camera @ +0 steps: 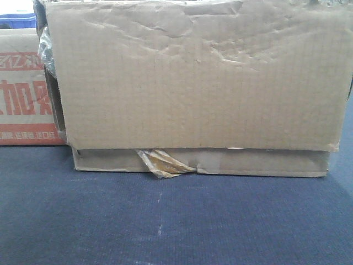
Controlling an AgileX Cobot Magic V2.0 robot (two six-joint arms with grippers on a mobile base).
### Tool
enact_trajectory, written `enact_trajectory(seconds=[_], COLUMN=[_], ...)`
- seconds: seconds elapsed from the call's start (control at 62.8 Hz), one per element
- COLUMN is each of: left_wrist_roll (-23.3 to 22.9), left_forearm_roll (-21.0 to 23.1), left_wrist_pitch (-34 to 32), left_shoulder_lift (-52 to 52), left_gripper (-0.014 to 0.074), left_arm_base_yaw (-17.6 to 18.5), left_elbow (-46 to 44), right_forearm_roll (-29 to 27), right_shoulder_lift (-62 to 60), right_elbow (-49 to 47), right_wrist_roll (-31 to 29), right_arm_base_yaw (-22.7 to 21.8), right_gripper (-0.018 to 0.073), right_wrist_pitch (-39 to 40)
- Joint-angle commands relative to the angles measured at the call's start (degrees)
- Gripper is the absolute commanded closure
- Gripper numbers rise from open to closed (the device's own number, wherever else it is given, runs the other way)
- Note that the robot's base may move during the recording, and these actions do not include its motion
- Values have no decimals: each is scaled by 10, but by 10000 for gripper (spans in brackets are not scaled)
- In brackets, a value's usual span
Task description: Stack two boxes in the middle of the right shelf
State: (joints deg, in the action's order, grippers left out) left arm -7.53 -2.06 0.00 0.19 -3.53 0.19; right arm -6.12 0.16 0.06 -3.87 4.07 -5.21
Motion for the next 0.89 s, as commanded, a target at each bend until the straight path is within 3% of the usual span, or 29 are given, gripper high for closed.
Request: enact_trajectory(seconds=[0.0, 0.558, 0.876], left_wrist_roll=[-1, -1, -1], left_forearm_roll=[3, 3, 3], left_wrist_pitch=[-10, -10, -14], left_shoulder_lift=[-2, -2, -2], left_gripper=[707, 707, 707], left_arm_base_yaw=[-2, -2, -1], left_elbow=[-2, -2, -2], right_forearm_roll=[4, 4, 4], right_shoulder_lift=[-2, -2, -2], right_elbow=[-1, -1, -1], right_wrist_roll=[1, 1, 1], right_arm_base_yaw=[0, 0, 0], right_gripper=[713, 713, 713], right_wrist_pitch=[10, 10, 48])
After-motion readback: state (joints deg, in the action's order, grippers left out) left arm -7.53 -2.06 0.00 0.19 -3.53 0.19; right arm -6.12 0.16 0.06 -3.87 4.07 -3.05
